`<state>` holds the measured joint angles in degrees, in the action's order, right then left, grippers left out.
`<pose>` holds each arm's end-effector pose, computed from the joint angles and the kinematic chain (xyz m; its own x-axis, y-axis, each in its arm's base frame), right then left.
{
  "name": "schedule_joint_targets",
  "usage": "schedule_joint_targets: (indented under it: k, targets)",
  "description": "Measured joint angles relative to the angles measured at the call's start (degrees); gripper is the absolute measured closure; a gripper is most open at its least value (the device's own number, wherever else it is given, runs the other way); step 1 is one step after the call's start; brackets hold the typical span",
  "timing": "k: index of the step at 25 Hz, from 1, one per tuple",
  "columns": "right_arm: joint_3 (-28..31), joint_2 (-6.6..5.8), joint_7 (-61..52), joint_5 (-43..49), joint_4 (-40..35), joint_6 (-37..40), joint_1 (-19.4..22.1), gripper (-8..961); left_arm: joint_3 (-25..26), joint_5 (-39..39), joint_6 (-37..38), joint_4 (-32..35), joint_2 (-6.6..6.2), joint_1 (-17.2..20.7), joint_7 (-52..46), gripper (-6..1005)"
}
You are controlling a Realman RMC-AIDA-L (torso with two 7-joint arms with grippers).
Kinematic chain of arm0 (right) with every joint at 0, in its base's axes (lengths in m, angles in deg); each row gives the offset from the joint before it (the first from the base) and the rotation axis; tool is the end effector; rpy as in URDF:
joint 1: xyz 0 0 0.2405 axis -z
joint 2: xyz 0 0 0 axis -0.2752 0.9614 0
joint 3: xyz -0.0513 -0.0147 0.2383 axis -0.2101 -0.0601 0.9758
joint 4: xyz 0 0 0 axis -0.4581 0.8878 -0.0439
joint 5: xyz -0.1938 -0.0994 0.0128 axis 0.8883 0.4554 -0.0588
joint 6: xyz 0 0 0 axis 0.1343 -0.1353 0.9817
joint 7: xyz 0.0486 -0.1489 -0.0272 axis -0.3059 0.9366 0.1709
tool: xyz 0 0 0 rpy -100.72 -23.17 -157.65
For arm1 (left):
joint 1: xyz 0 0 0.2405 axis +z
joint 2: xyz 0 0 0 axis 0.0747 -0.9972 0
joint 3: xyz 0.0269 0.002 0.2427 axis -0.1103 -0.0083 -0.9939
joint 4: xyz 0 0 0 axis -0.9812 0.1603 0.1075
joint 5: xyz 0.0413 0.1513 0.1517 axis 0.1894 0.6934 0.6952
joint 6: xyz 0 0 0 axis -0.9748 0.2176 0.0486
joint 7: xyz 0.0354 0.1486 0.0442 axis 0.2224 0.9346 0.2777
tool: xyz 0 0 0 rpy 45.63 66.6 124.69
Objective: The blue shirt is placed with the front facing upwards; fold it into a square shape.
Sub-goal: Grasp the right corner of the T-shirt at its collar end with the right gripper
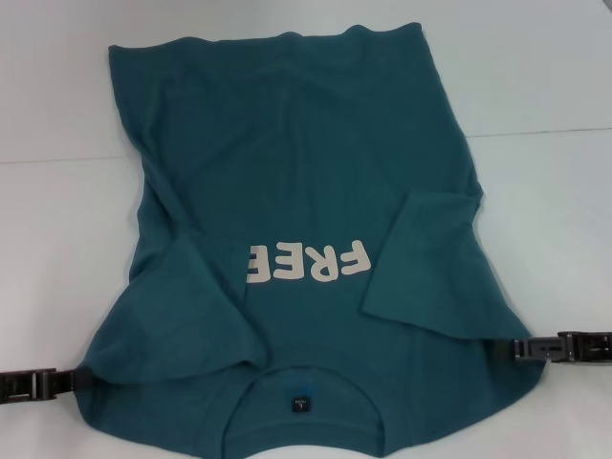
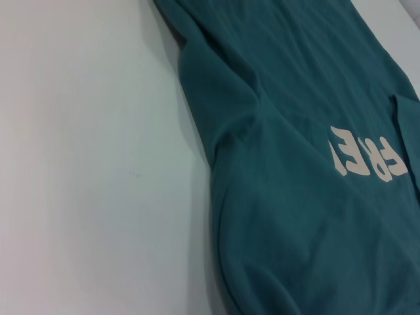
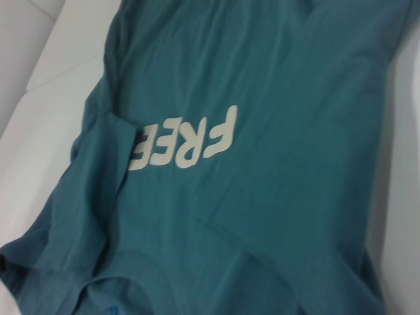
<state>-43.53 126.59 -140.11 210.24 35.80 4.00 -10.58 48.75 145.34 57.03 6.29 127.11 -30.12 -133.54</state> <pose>0.3403 0.3140 0.0299 0.2538 -0.8918 -0.3746 -0.9657 -0.2557 -0.0456 -0.3364 0.3140 0.0282 0.3455 0.8568 0.3828 0.9377 -0.2994 -0.1762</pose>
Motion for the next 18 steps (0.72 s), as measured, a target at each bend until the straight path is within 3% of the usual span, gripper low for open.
schedule_joint_targets:
  k: [13, 18]
  targets:
    - [-0.15, -0.33, -0.83, 0.01, -0.14, 1.24, 0.17, 72, 0.01, 0.00, -0.27, 0.01, 0.00, -0.09, 0.09, 976]
    - [0.00, -0.48, -3.03, 1.58, -0.22, -0.35, 0.16, 169, 0.00, 0.00, -0.35, -0.03, 0.00, -0.23, 0.09, 976]
